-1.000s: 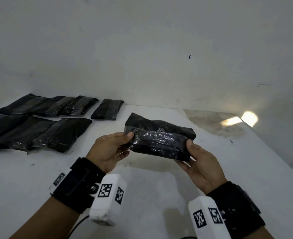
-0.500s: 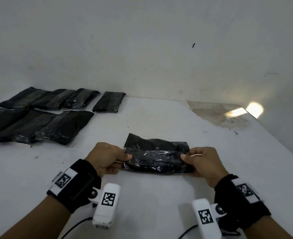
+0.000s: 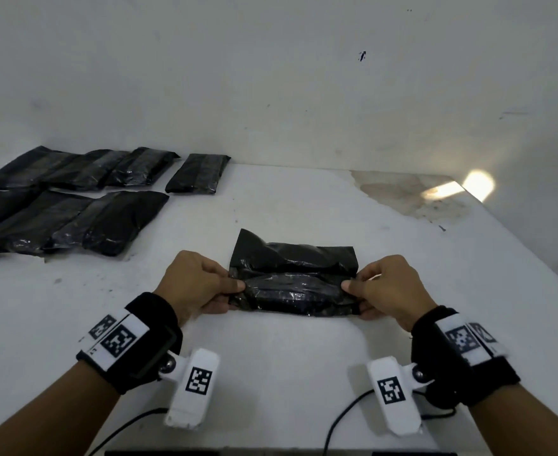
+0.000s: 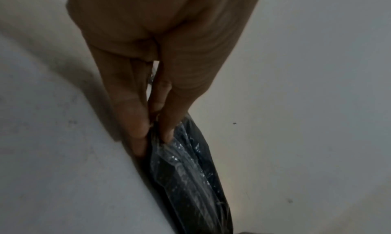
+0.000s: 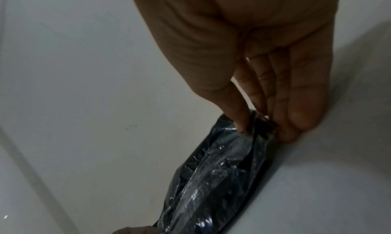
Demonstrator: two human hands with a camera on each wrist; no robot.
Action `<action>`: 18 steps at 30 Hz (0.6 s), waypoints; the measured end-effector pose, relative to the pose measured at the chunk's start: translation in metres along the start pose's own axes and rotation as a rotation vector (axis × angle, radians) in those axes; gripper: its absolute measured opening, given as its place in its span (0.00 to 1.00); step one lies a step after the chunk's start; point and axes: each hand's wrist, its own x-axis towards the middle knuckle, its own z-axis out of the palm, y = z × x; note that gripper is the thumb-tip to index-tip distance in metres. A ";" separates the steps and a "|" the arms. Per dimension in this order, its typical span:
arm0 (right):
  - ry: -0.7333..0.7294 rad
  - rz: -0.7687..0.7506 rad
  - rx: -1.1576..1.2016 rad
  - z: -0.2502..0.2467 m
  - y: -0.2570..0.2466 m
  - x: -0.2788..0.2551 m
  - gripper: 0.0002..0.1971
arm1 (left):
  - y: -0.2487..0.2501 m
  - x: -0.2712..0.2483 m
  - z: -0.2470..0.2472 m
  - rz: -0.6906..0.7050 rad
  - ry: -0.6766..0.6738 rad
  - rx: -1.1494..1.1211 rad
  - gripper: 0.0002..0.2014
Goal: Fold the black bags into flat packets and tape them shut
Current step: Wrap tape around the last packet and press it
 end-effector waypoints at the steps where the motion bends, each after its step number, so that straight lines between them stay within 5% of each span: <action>1: -0.003 0.003 -0.006 -0.003 -0.002 -0.003 0.13 | 0.001 -0.001 -0.002 0.024 0.012 0.024 0.11; 4: 0.036 -0.068 -0.254 -0.010 -0.010 -0.011 0.25 | 0.005 -0.005 -0.005 0.151 0.102 0.227 0.28; 7: 0.078 -0.385 -0.590 -0.008 -0.022 -0.029 0.26 | 0.013 -0.018 0.005 0.499 0.268 0.557 0.23; 9: -0.011 -0.637 -0.700 0.001 -0.030 -0.041 0.27 | 0.018 -0.028 0.017 0.760 0.160 0.640 0.19; 11: -0.201 -0.773 -0.847 0.013 -0.030 -0.044 0.32 | 0.018 -0.032 0.031 0.881 -0.077 0.798 0.28; 13: -0.369 -0.719 -0.986 0.023 -0.026 -0.040 0.36 | 0.017 -0.031 0.042 0.838 -0.273 1.020 0.36; 15: -0.435 -0.651 -1.094 0.030 -0.022 -0.032 0.43 | 0.017 -0.027 0.049 0.647 -0.394 1.198 0.38; 18: -0.440 -0.629 -1.135 0.035 -0.019 -0.018 0.46 | 0.016 -0.016 0.053 0.539 -0.394 1.255 0.43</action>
